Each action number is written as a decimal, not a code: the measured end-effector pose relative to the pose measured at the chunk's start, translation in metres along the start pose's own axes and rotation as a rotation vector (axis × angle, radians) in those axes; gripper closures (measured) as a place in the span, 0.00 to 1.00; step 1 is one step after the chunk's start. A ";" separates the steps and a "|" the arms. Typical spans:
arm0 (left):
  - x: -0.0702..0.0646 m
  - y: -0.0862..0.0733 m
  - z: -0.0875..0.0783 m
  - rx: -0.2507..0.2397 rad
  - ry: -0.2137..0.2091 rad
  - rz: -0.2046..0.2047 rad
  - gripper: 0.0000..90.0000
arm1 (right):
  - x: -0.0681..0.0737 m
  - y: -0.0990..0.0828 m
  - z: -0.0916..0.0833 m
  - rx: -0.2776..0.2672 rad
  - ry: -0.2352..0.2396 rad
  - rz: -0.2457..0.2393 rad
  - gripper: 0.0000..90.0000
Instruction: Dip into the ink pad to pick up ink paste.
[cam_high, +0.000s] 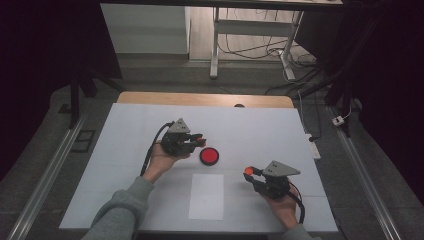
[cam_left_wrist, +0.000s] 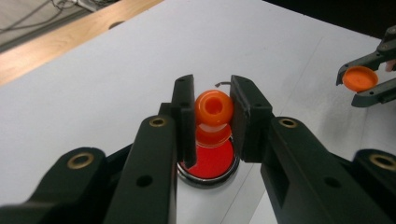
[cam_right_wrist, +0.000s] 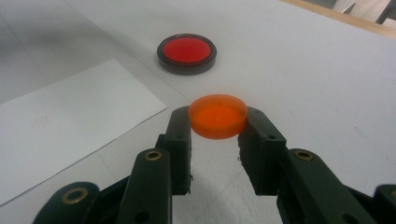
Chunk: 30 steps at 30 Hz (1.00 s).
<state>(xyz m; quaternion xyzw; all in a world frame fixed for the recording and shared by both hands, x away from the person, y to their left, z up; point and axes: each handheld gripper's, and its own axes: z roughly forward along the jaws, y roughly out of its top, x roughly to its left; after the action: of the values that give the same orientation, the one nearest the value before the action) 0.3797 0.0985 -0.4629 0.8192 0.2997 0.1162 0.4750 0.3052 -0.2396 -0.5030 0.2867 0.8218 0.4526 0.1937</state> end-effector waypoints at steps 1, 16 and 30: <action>0.000 0.000 0.002 0.002 0.002 -0.001 0.81 | 0.000 0.000 0.000 0.000 0.001 0.001 0.72; -0.001 0.001 0.023 0.049 0.004 0.000 0.81 | 0.000 0.000 0.000 -0.003 0.003 0.002 0.72; -0.004 -0.001 0.035 0.076 -0.006 0.004 0.81 | -0.001 0.001 0.000 -0.004 0.002 0.003 0.72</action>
<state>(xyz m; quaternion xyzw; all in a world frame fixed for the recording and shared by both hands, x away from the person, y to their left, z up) 0.3926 0.0716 -0.4812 0.8376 0.3009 0.1029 0.4441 0.3063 -0.2400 -0.5025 0.2872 0.8206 0.4550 0.1926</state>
